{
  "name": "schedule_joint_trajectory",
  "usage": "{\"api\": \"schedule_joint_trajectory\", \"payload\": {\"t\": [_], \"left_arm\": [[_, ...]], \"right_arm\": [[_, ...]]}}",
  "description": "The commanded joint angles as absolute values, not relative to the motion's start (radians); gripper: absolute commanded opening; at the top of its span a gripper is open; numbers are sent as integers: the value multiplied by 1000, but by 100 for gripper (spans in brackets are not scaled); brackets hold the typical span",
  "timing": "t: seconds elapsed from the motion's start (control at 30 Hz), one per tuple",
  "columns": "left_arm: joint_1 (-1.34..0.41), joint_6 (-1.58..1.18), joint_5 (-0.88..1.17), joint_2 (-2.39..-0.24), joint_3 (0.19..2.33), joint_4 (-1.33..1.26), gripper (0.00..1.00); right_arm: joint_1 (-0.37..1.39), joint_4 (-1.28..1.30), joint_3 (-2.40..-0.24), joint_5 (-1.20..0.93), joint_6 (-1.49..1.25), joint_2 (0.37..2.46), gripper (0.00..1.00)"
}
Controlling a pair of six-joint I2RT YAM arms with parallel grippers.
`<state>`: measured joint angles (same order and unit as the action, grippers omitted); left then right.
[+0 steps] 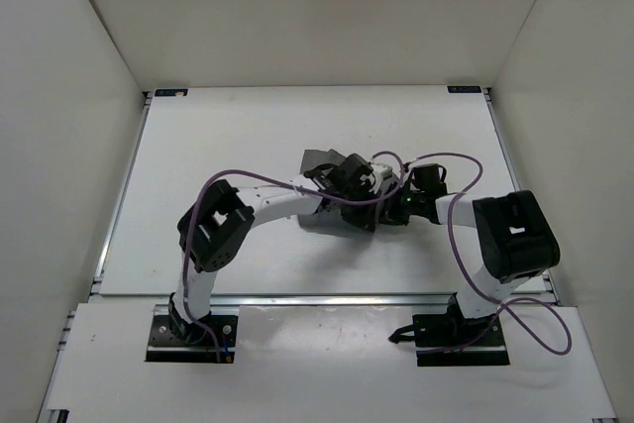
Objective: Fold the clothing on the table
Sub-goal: Fold the skirt
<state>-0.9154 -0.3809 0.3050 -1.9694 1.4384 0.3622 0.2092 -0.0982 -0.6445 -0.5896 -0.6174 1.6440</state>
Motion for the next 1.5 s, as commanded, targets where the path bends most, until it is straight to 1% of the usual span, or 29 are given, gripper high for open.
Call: {"api": "schedule_joint_trajectory", "payload": {"t": [0.0,0.13,0.27,0.4,0.5,0.6,0.8,0.97,1.0,1.03,1.07,1.1,1.13,1.17,1.23,1.3,1.33,1.37,1.43,1.47], "left_arm": [[-917,-402,339,-1969,1416,311,0],[-897,-458,305,-1968,1327,214,0],[-868,-541,258,-1886,1256,91,0],[-850,-519,183,-1853,1331,143,0],[-845,-506,105,-1836,1345,147,0],[-833,-514,139,-1873,1370,159,0],[-868,-522,172,-1959,1396,176,0],[-876,-512,150,-1976,1434,274,0],[-868,-511,149,-1977,1442,299,3],[-865,-499,176,-1973,1442,317,20],[-847,-505,217,-1968,1440,321,33],[-830,-502,231,-1950,1434,318,45],[-828,-512,250,-1921,1411,308,52],[-819,-521,265,-1873,1381,286,56],[-781,-537,261,-1795,1326,262,59],[-756,-554,262,-1702,1277,256,60],[-735,-560,264,-1686,1258,252,60],[-715,-560,259,-1665,1238,253,60],[-695,-551,249,-1651,1200,245,60],[-687,-545,245,-1660,1175,248,61]], "right_arm": [[195,-109,-627,-577,-595,1621,0],[195,-115,-624,-581,-600,1617,0],[199,-104,-603,-580,-597,1608,0],[192,-117,-572,-591,-600,1591,0],[190,-115,-565,-591,-595,1592,0],[192,-110,-571,-592,-601,1582,0],[187,-110,-569,-595,-595,1578,0],[167,-112,-558,-592,-597,1562,0],[158,-118,-554,-607,-594,1557,0],[137,-132,-542,-612,-603,1555,0],[127,-156,-535,-630,-610,1542,2],[108,-161,-519,-643,-617,1526,10],[98,-179,-508,-641,-614,1514,19],[81,-178,-502,-641,-614,1493,23],[69,-176,-496,-643,-609,1453,34],[51,-175,-489,-623,-615,1401,45],[49,-172,-485,-623,-611,1382,47],[45,-170,-485,-609,-614,1365,48],[37,-189,-474,-621,-604,1345,42],[46,-208,-476,-623,-607,1339,30]]}}
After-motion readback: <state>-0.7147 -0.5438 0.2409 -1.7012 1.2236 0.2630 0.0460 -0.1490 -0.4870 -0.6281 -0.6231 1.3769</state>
